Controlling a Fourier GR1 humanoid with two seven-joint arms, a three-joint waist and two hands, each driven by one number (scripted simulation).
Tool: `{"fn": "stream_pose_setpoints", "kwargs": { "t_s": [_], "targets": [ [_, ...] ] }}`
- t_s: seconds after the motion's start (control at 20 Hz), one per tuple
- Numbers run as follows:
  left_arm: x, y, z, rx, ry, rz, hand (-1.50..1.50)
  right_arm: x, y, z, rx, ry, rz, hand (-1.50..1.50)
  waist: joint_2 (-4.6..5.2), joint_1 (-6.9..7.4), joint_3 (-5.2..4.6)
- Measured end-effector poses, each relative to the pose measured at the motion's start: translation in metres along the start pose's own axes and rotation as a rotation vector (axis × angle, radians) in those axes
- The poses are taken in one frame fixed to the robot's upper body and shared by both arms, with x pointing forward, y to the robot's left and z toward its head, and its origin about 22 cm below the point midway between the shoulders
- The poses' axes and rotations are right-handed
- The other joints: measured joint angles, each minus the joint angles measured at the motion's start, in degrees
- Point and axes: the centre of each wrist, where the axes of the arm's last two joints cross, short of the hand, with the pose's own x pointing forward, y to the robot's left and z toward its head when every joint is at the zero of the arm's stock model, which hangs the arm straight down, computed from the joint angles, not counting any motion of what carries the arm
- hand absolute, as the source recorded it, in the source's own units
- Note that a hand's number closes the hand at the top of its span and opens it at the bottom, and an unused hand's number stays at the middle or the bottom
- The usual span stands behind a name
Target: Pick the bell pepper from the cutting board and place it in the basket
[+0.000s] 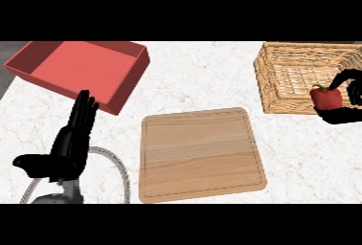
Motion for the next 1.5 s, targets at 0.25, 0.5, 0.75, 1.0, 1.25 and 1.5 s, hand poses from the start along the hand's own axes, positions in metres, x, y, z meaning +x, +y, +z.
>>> {"fn": "stream_pose_setpoints", "kwargs": {
  "t_s": [0.25, 0.5, 0.75, 1.0, 1.25, 1.5],
  "targets": [
    [0.006, 0.003, 0.000, -0.001, -0.001, 0.005, 0.00, -0.024, 0.009, -0.011, 0.003, 0.011, -0.025, 1.50, 0.02, 0.13, 0.02],
    [0.005, 0.001, 0.001, 0.001, -0.006, 0.000, 0.00, -0.044, 0.008, -0.017, 0.002, 0.030, -0.047, 1.50, -0.10, 0.07, -0.10],
    [0.000, -0.001, -0.001, -0.004, -0.006, 0.004, 0.00, -0.060, 0.020, -0.021, -0.010, 0.097, -0.067, -1.50, -0.19, 0.14, -0.25],
    [0.002, 0.009, 0.000, -0.007, -0.003, 0.004, 0.00, -0.068, 0.023, -0.023, 0.012, 0.078, -0.059, -1.50, -0.29, 0.15, -0.35],
    [0.000, 0.004, 0.003, -0.006, 0.000, 0.006, 0.00, -0.073, 0.020, -0.026, -0.019, 0.058, -0.117, -1.50, -0.23, 0.00, -0.26],
    [0.001, 0.007, 0.001, 0.002, 0.003, 0.007, 0.00, -0.071, 0.012, -0.029, -0.121, 0.010, -0.197, -1.50, -0.09, -0.03, -0.08]
  ]
}}
